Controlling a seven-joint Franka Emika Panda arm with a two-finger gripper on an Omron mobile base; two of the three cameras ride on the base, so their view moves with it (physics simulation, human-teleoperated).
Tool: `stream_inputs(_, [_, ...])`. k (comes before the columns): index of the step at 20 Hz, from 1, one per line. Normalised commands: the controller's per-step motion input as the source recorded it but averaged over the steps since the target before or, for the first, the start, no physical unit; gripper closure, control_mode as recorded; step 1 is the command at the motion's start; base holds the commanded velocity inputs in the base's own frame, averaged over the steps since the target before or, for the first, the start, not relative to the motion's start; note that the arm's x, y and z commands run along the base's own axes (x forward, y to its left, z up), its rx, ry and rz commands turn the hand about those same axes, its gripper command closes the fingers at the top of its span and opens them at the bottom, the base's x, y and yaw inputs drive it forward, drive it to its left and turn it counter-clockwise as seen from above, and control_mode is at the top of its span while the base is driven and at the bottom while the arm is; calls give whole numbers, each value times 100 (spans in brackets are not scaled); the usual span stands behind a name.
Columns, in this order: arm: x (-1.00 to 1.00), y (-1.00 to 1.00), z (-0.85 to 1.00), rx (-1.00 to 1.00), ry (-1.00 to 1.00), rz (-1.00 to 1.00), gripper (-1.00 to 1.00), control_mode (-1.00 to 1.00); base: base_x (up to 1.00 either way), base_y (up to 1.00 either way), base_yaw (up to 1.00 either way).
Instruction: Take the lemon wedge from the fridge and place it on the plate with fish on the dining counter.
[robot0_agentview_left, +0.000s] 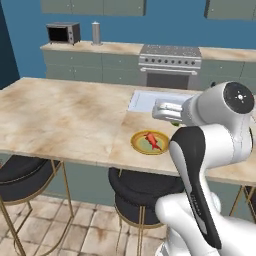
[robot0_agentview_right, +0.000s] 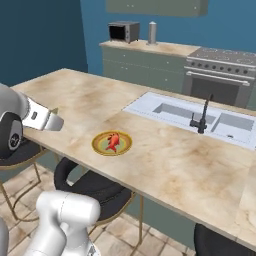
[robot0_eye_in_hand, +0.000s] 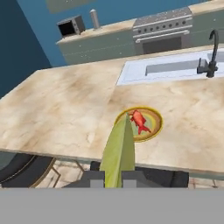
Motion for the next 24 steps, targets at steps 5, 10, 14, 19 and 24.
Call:
stream_inputs(5, [0,0,0,0,0,0,100,100,94,-95,0])
stream_inputs(10, [41,-8,-20,0,15,-1,100,-100,13,-32,0])
stream_inputs(14, [100,-21,-48,0,47,0,100,-100,0,0,0])
stream_inputs(19, [100,-6,-59,-3,33,0,100,-100,0,0,0])
stream_inputs(24, [100,6,-97,-1,-3,0,100,-100,0,0,0])
